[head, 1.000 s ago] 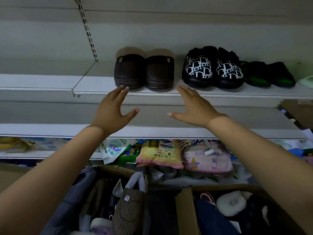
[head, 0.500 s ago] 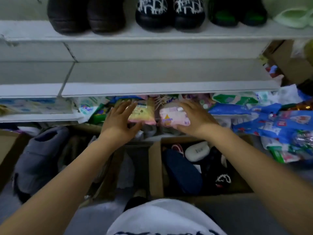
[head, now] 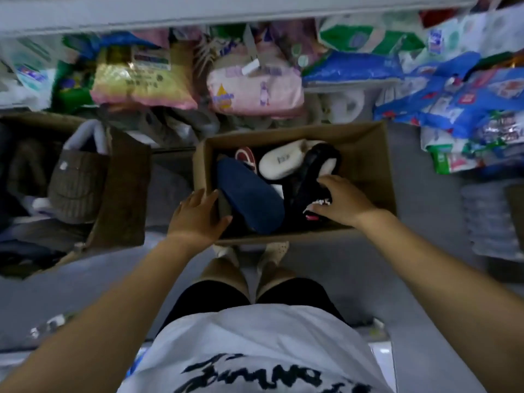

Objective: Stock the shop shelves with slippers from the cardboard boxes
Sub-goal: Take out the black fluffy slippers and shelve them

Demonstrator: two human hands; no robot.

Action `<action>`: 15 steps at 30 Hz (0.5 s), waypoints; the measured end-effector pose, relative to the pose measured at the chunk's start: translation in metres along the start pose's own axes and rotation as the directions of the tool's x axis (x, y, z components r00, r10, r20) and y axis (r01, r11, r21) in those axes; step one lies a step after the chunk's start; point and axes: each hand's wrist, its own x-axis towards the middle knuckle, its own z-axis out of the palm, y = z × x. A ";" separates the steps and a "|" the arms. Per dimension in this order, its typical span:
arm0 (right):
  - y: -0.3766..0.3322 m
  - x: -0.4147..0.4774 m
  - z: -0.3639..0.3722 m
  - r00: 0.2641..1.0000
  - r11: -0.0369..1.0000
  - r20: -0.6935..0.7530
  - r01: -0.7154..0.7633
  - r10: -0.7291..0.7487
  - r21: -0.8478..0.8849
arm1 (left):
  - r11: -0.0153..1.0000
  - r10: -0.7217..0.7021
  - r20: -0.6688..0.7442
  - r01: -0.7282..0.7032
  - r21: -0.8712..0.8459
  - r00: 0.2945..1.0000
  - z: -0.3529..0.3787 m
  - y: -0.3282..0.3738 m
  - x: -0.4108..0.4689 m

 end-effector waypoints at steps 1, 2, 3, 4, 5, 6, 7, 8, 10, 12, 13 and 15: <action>0.011 0.006 0.010 1.000 1.000 0.016 -0.016 0.015 0.020 | 1.000 -0.023 0.040 0.023 -0.001 0.999 0.012 0.001 0.004; 0.019 0.012 0.019 0.999 0.999 0.027 -0.025 0.024 0.041 | 0.999 -0.043 0.058 0.042 0.003 0.997 0.023 0.001 0.007; 0.026 0.019 0.027 0.999 0.997 0.036 -0.040 0.038 0.065 | 0.998 -0.062 0.070 0.062 0.011 0.996 0.034 -0.001 0.010; 0.033 0.026 0.036 0.998 0.995 0.038 -0.053 0.050 0.084 | 0.997 -0.079 0.073 0.077 0.025 0.994 0.043 -0.002 0.014; 0.040 0.035 0.044 0.998 0.993 0.032 -0.057 0.054 0.101 | 0.995 -0.091 0.077 0.089 0.038 0.993 0.052 -0.004 0.018; 0.047 0.043 0.050 0.999 0.993 0.017 -0.053 0.051 0.108 | 0.994 -0.097 0.084 0.093 0.052 0.992 0.059 -0.006 0.022; 0.053 0.051 0.057 0.999 0.992 0.002 -0.052 0.052 0.114 | 0.993 -0.102 0.099 0.096 0.062 0.990 0.064 -0.007 0.025; 0.056 0.058 0.062 0.998 0.991 -0.010 -0.059 0.060 0.119 | 0.993 -0.106 0.113 0.098 0.070 0.988 0.070 -0.008 0.029; 0.059 0.068 0.069 0.997 0.989 0.002 -0.082 0.082 0.122 | 0.992 -0.120 0.118 0.114 0.061 0.986 0.079 -0.010 0.035; 0.062 0.078 0.072 0.995 0.994 0.054 -0.087 0.083 0.070 | 0.992 -0.127 0.093 0.124 0.036 0.988 0.089 -0.009 0.035; 0.064 0.083 0.073 0.993 0.996 0.080 -0.084 0.082 0.022 | 0.992 -0.126 0.080 0.124 0.018 0.989 0.093 -0.010 0.035; 0.064 0.091 0.073 0.992 0.993 0.097 -0.077 0.085 -0.083 | 0.991 -0.130 0.068 0.132 -0.024 0.989 0.098 -0.012 0.034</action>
